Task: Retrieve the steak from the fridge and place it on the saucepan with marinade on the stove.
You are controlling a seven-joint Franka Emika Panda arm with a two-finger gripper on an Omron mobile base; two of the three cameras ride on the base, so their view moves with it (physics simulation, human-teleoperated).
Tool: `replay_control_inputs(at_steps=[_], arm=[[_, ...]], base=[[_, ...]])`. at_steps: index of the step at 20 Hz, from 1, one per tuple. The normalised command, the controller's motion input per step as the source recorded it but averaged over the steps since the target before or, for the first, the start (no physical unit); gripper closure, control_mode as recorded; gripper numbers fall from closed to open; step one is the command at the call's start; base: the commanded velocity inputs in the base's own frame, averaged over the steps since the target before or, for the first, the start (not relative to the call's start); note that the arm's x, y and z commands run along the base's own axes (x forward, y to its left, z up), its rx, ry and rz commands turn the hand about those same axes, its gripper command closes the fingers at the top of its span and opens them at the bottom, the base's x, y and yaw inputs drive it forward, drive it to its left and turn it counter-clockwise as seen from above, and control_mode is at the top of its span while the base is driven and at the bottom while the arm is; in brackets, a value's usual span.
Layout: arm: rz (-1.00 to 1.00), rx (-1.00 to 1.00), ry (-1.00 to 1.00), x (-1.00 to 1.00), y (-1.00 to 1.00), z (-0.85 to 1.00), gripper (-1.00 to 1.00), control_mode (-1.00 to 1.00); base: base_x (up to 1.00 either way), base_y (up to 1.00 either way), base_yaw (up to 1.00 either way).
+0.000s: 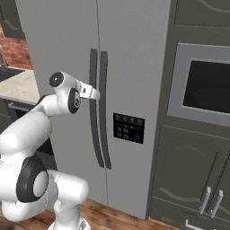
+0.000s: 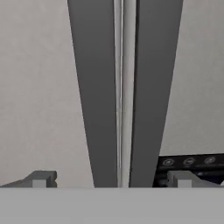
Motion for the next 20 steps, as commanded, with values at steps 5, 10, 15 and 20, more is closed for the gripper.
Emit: replay_control_inputs(at_steps=[5,10,15,20], arm=[[0.00,0.00,0.00,0.51,0.00,-0.01,-1.00,-1.00],[0.00,0.00,0.00,0.50,0.00,0.00,-1.00,-1.00],[0.00,0.00,0.00,0.48,0.00,-0.02,-1.00,-1.00],[0.00,0.00,0.00,0.47,0.00,0.00,-1.00,-1.00]], base=[[0.00,0.00,0.00],[0.00,0.00,0.00],[0.00,0.00,0.00],[0.00,0.00,0.00]])
